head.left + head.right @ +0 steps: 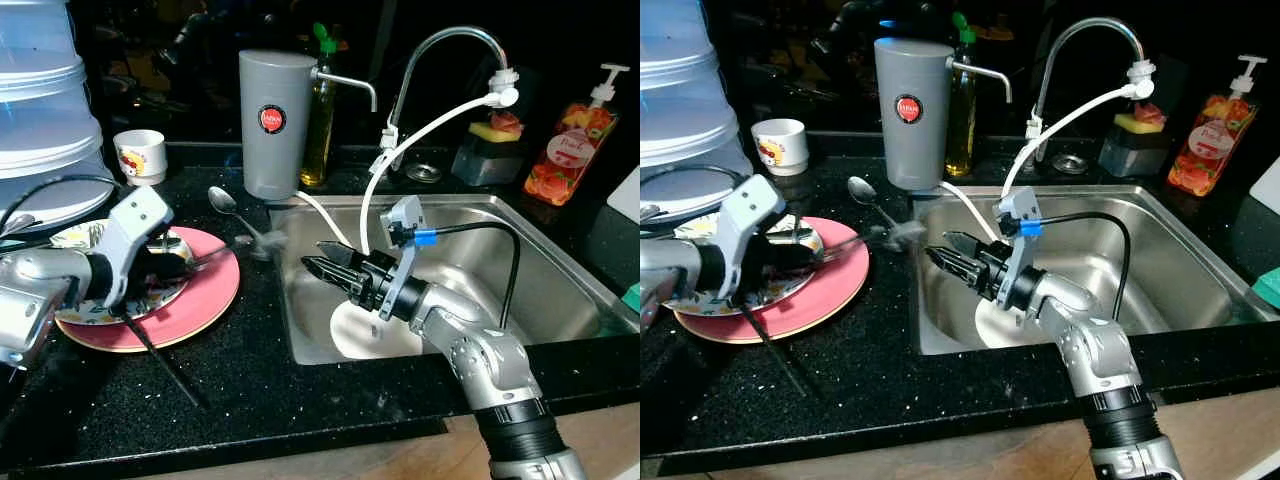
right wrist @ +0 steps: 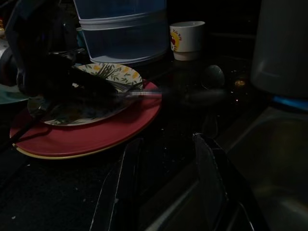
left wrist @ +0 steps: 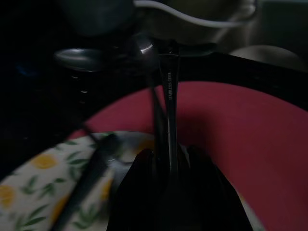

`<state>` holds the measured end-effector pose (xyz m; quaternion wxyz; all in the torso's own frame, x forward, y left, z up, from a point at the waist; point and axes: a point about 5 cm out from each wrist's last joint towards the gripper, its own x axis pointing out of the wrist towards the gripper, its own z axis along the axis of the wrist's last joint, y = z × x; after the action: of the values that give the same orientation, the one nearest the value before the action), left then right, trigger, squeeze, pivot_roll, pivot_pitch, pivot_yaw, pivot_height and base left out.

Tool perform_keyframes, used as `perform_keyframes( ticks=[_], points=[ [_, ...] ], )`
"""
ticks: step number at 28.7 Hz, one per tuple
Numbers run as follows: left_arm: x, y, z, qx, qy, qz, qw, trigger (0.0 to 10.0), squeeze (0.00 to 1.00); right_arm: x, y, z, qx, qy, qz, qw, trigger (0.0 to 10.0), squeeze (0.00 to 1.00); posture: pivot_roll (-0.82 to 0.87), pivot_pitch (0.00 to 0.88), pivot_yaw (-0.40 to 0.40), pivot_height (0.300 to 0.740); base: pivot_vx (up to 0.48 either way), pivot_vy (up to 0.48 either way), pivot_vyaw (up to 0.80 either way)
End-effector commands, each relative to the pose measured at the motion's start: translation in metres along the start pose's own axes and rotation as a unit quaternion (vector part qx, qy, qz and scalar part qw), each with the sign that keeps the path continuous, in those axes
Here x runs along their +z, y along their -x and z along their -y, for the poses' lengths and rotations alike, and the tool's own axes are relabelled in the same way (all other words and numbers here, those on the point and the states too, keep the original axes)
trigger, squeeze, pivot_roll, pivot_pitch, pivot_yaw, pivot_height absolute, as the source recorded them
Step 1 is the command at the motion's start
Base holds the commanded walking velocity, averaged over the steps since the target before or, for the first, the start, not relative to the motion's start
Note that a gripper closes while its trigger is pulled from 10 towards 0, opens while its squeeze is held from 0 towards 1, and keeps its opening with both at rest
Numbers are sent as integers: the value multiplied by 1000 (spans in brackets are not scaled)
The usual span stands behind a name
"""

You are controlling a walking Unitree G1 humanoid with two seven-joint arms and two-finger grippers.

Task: Kitchen organization

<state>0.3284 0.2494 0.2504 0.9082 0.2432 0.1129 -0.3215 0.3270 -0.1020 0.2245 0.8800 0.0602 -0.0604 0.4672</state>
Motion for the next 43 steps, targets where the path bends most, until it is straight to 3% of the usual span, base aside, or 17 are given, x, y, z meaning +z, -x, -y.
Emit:
perform_keyframes(
  ticks=[1,7,8,14,16,19,23,24,25,27,33,34,35,38,43],
  points=[
    [8,-1,-2,11,-14,21,1000,0,0,4,2,0,-1,0,6,1000,10000,0,59,24,-69,740,0,0,0],
    [25,6,-2,0,-25,75,997,0,0,6,3,-1,2,-1,9,1000,10000,0,58,16,-73,740,0,0,0],
    [33,7,3,-24,-19,113,993,0,0,6,2,-1,4,0,10,1000,10000,0,58,16,-73,740,0,0,0],
    [43,7,6,-37,-12,158,987,0,0,7,2,-2,6,0,11,1000,10000,0,58,11,-73,740,0,0,0],
    [54,8,6,-34,1,209,977,0,0,8,1,-2,5,0,16,1000,10000,0,58,11,-73,740,0,0,0],
    [67,7,12,-36,31,283,958,0,0,16,1,-1,-1,-26,48,999,10000,0,57,14,-70,740,0,0,0],
    [69,0,20,-37,42,301,952,0,0,24,-1,-1,-7,-57,82,995,10000,0,55,19,-71,740,0,0,0],
    [68,-7,26,-35,45,301,952,0,0,28,-3,-3,-5,-85,105,991,10000,0,55,19,-72,740,0,0,0],
    [68,-13,33,-36,51,306,950,0,0,31,-6,-6,-2,-113,125,986,10000,1000,54,22,-71,740,0,0,0],
    [71,-20,44,-42,65,319,945,0,0,35,-11,-14,10,-146,147,978,10000,1000,54,23,-71,740,0,0,0],
    [73,-26,54,-51,82,328,940,0,0,38,-17,-22,19,-169,166,971,10000,1000,52,24,-68,740,0,0,0],
    [73,-28,57,-54,87,329,939,0,0,39,-20,-25,21,-175,171,969,10000,447,52,24,-68,740,0,0,0],
    [74,-29,61,-58,90,330,938,0,0,39,-22,-28,23,-178,173,968,10000,0,52,24,-68,740,0,0,0],
    [74,-29,61,-58,90,330,938,0,0,39,-22,-28,23,-178,173,968,10000,0,52,24,-68,740,0,0,0],
    [76,-33,75,-91,95,328,936,0,0,41,-27,-29,14,-193,185,963,10000,0,55,22,-67,740,0,0,0]
  ],
)
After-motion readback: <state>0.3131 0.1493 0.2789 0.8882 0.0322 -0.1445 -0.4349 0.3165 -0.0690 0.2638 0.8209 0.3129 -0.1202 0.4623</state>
